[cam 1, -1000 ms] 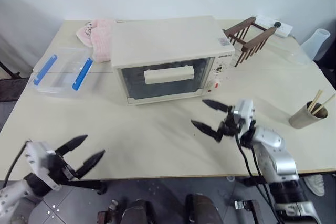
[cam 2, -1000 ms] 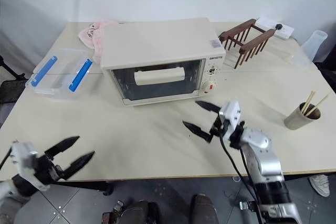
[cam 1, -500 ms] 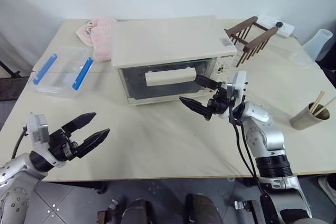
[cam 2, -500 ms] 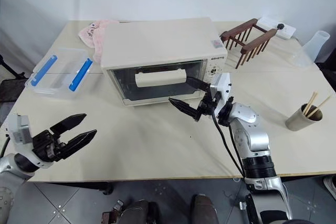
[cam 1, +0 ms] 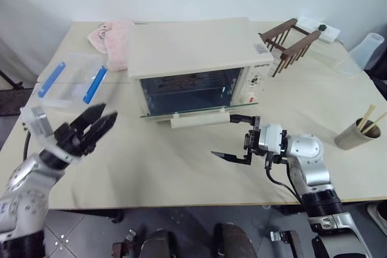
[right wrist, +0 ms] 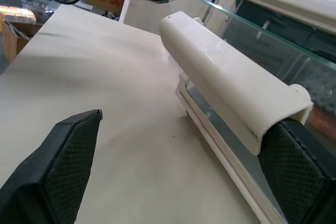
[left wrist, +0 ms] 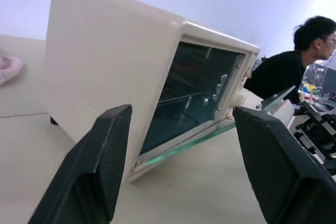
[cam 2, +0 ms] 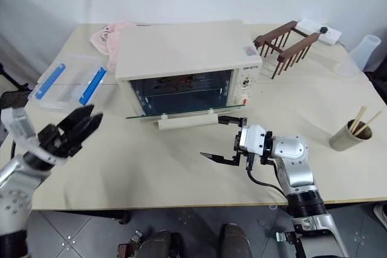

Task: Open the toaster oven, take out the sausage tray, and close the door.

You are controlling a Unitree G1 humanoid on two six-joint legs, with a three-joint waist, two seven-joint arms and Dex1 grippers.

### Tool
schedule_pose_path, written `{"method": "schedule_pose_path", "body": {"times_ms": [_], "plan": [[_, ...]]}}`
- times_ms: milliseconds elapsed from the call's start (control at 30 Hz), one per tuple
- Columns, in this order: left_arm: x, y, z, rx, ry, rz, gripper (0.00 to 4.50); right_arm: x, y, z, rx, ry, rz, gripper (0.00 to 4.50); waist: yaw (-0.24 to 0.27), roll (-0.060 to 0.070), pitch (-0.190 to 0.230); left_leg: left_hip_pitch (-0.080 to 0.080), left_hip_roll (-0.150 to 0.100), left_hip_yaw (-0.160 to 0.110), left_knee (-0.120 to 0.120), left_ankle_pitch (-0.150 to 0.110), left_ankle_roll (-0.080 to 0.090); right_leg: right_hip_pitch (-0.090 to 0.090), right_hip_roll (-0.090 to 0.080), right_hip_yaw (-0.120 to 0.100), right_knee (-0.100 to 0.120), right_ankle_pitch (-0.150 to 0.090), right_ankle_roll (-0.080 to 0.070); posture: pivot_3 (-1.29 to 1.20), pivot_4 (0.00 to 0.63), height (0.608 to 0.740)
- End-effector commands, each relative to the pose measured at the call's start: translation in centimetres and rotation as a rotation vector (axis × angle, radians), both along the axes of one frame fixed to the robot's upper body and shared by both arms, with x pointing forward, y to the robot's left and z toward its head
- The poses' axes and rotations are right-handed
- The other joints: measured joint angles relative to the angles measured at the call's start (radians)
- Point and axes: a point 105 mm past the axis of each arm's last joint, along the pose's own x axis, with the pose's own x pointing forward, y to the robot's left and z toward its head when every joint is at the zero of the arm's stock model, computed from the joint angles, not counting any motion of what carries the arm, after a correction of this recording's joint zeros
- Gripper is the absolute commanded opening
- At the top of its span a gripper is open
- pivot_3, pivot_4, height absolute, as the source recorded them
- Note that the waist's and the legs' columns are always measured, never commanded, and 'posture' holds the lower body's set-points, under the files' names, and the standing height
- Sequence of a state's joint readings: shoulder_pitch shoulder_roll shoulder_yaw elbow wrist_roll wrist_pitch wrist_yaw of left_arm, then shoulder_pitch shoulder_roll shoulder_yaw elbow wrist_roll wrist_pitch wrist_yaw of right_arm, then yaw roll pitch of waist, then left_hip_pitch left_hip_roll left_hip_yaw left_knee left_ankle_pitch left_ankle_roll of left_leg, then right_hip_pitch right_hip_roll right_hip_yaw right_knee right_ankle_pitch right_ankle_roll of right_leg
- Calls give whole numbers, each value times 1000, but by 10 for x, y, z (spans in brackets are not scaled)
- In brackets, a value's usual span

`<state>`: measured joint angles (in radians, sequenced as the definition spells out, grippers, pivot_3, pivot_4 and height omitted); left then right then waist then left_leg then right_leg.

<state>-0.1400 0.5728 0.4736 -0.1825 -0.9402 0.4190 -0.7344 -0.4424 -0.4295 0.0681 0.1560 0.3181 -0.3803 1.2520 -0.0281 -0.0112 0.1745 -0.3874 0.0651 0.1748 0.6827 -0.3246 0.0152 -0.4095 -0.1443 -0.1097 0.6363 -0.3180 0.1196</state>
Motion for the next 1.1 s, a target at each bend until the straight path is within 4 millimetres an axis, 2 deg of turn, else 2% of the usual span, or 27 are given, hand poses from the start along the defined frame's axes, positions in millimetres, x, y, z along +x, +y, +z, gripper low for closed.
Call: {"method": "schedule_pose_path", "body": {"times_ms": [33, 267, 500, 567, 733, 933, 1000, 1100], "plan": [[11, -22, 4, 52, -40, -73, 2178, -6, 8, 12, -5, -94, 45, 4500, 2, 0, 0, 0, 0, 0, 0, 0, 0, 1, 0, 0, 0, 0, 0, 0, 150, 740], [35, -50, 9, 51, -79, -144, 44, -2, 9, 13, -12, -106, 25, 4500, -1, 0, 0, 0, 0, 0, 0, 0, 0, -1, 1, 0, 0, 0, 0, 0, 150, 740], [36, -77, -5, 149, -72, -249, 16, 4, 3, 14, -24, -113, -36, 4500, 0, 0, 0, 0, 0, 0, 0, 0, 0, 0, 1, 0, 0, 0, 0, 0, 150, 740], [34, -82, -12, 185, -59, -279, 16, 6, -5, 13, -30, -99, -79, 4500, 0, 0, 0, 0, 0, 0, 0, 0, 0, 0, 1, 1, 0, 0, 0, 0, 150, 740], [32, -86, -19, 210, -49, -303, 16, 3, -38, 8, -14, -24, -228, 4500, 8, -1, 0, 0, -1, 0, 1, 0, 0, 1, 1, 1, 0, 0, 0, 0, 150, 740], [30, -85, -27, 236, -40, -305, 16, -19, -88, -3, -80, 85, -400, 4500, 24, -1, 0, 0, -1, 0, 1, 0, 0, 1, 1, 1, -1, 0, 1, 0, 150, 740], [28, -86, -33, 254, -28, -315, 16, -23, -102, 2, -92, 100, -448, 4500, 24, -1, 0, 0, -1, 1, 1, 0, 0, 1, 1, 1, -1, 0, 1, 0, 150, 740], [27, -87, -44, 282, -7, -318, 16, -22, -111, 15, -96, 83, -487, 4500, 22, -1, 0, 1, 0, 1, 1, 0, 1, 1, 1, 2, -1, 0, 0, 0, 150, 740]]}}
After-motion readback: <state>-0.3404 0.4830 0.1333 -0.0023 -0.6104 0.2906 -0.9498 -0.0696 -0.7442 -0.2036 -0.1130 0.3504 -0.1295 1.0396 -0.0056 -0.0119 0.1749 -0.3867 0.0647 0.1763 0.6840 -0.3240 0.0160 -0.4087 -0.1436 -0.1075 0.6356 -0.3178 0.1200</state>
